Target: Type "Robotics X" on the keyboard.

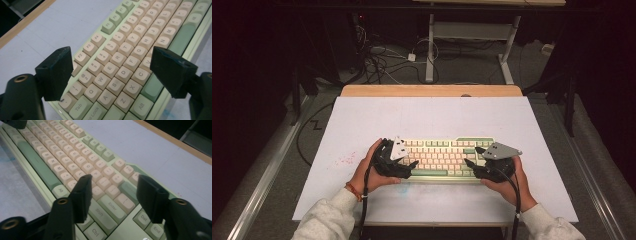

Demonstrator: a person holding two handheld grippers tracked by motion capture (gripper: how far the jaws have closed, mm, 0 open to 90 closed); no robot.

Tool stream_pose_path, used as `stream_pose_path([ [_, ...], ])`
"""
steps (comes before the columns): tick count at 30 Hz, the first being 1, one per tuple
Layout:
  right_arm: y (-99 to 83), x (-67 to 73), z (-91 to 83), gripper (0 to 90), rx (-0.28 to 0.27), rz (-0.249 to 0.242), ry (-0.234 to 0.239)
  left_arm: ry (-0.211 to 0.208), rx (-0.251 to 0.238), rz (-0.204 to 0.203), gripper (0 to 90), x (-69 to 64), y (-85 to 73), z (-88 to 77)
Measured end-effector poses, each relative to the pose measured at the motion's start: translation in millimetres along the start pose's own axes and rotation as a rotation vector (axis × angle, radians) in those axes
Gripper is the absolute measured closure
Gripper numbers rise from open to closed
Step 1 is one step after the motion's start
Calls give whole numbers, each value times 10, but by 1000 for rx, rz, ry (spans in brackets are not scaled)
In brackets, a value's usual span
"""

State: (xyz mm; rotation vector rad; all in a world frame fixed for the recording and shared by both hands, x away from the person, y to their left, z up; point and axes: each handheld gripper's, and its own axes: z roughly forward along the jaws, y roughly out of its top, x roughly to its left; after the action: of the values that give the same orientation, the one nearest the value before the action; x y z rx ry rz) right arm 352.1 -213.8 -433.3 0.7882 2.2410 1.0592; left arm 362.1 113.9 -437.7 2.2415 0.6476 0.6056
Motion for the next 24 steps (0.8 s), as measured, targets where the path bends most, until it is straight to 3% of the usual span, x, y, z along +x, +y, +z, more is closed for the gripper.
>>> stream_pose_path([
  [5, -3, 12, 26, 193, -18, 26, -29, 27, 5, 27, 160, -44, -7, 18],
  [13, 7, 56, 51, 193, -23, 13, -34, 35, -13, 41, 160, -67, 1, 7],
  [24, 61, 116, 4, 201, -48, -10, -42, 86, -17, 94, 160, -101, 12, -65],
])
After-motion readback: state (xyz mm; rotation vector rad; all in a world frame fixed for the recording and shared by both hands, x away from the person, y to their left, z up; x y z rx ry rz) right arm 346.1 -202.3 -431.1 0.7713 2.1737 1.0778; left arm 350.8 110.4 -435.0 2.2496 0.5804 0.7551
